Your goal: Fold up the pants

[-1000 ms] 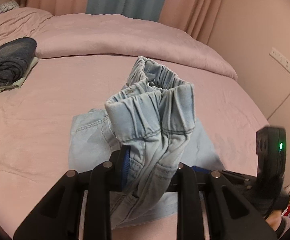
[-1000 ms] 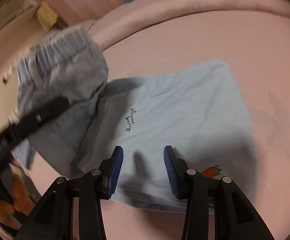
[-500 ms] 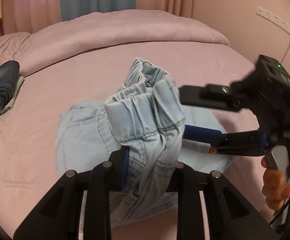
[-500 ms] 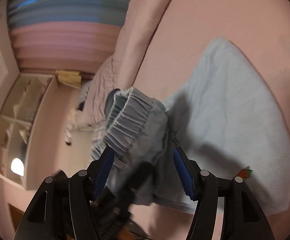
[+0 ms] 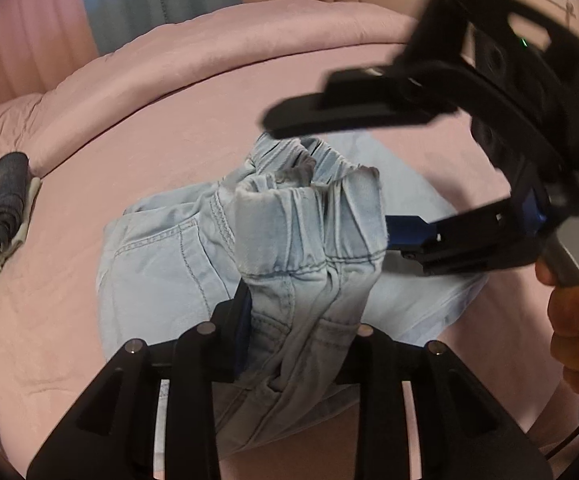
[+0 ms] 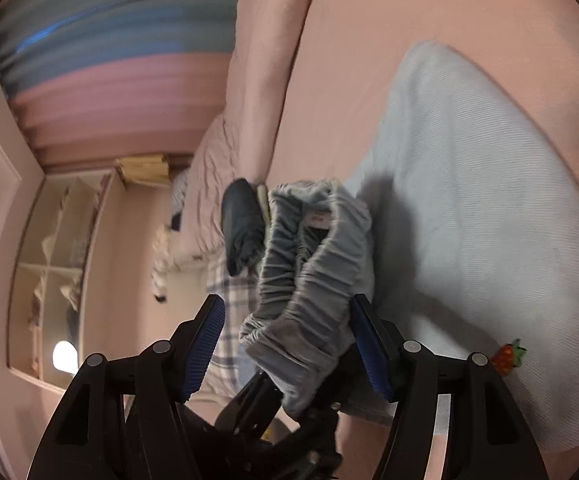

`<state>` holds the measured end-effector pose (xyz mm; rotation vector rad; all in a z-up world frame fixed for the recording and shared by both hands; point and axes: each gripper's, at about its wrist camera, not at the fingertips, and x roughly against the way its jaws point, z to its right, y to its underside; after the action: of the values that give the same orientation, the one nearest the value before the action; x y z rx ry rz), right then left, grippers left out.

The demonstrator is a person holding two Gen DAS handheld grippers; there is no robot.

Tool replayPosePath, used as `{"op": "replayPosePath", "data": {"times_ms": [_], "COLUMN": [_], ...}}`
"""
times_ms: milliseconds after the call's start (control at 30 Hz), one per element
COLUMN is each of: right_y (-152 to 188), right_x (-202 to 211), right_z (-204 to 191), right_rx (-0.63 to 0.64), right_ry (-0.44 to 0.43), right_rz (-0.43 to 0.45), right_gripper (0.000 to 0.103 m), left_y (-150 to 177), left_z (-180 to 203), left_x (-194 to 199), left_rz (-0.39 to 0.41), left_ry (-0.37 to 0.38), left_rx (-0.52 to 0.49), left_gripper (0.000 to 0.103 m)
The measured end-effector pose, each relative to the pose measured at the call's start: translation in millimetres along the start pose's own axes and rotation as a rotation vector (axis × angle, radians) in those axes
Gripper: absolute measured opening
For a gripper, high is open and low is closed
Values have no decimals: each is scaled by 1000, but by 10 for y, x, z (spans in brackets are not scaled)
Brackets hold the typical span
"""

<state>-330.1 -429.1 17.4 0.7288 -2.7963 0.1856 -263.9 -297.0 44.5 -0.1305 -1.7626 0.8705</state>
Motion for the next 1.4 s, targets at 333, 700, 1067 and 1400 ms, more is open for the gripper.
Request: {"op": "replayPosePath", "data": {"times_ms": [333, 700, 1067, 1400], "right_y": [-108, -132, -49, -59], "right_x": [-76, 22, 133, 316], "right_z": [75, 172, 102, -23], "right_rx": [79, 180, 238, 271], "right_ry": [140, 196, 183, 148], "right_rz": [-86, -88, -37, 5], "right_gripper": [73, 37, 33, 32], "left_y": [86, 283, 418, 428], "left_z": [9, -682, -1136, -1210], "left_x": [17, 359, 428, 386], "left_rz": [-11, 30, 33, 25], "left_ry": [139, 264, 245, 261], "left_rx": [32, 383, 626, 678], "left_gripper": [59, 60, 61, 61]}}
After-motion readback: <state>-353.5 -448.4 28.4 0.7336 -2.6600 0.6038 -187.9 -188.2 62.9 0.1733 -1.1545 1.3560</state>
